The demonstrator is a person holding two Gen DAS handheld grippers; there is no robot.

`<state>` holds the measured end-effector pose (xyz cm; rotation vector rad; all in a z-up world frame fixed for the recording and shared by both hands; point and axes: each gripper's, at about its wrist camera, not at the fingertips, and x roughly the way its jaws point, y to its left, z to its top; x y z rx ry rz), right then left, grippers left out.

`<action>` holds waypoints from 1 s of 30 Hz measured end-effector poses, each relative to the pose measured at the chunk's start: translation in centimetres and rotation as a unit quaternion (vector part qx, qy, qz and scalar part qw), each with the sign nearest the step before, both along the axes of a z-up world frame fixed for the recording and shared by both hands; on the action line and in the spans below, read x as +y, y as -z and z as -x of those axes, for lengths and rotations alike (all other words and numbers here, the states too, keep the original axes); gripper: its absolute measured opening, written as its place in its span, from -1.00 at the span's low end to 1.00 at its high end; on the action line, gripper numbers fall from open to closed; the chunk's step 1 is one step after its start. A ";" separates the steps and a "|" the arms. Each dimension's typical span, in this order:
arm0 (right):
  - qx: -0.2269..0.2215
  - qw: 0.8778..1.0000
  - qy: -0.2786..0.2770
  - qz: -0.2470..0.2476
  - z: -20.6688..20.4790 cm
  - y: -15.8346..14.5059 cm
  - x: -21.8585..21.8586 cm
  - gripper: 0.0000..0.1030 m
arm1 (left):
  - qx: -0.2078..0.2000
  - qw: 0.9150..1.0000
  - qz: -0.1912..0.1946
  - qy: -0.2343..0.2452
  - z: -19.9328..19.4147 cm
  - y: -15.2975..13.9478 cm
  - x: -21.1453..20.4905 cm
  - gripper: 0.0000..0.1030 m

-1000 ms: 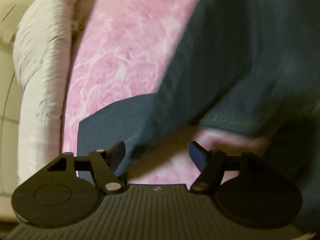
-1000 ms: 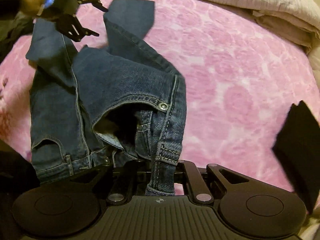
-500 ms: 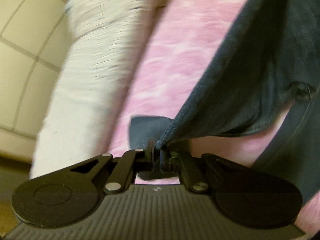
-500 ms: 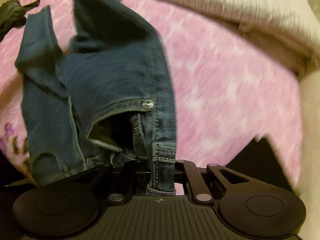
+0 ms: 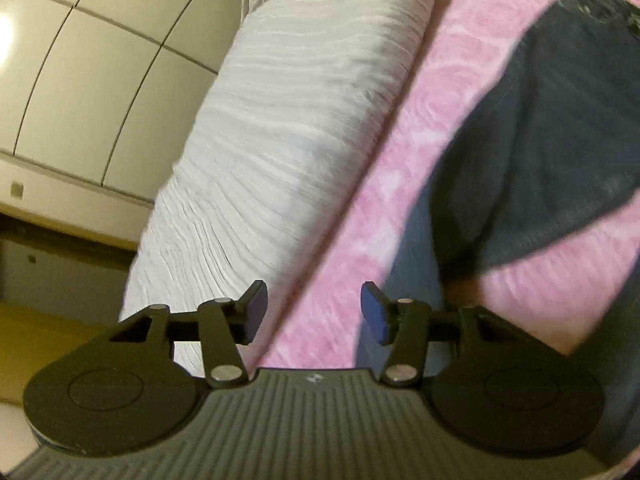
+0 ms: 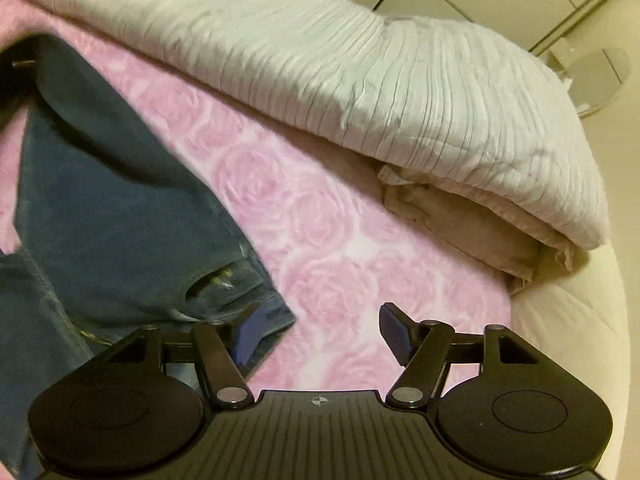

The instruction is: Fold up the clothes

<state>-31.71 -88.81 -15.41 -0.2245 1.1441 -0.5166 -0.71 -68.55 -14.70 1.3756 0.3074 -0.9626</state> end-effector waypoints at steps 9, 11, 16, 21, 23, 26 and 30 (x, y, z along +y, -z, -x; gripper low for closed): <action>0.000 0.986 0.054 -0.160 6.7 6.1 10.4 0.35 | 0.069 0.991 -0.082 -0.074 -1.0 5.4 14.8 0.02; 0.011 0.981 0.052 -0.187 7.3 8.1 13.9 0.35 | 0.066 0.991 -0.104 -0.060 -1.2 6.9 18.0 0.13; 0.040 0.975 0.020 -0.216 6.2 11.5 21.0 0.35 | 0.045 0.987 -0.150 0.037 -0.6 10.8 23.8 0.25; 0.065 0.986 0.028 -0.150 5.9 13.7 25.4 0.35 | 0.021 0.974 -0.173 0.147 0.1 16.4 29.2 0.25; 0.075 0.989 0.031 -0.124 5.8 14.5 27.1 0.35 | -0.013 0.965 -0.178 0.191 0.1 18.7 31.2 0.25; 0.090 0.992 0.035 -0.084 5.6 15.9 29.7 0.35 | -0.063 0.957 -0.152 0.238 -0.3 20.9 33.2 0.34; 0.110 0.993 0.041 -0.030 5.4 17.6 33.2 0.35 | -0.089 0.960 -0.109 0.243 -1.2 21.0 33.8 0.18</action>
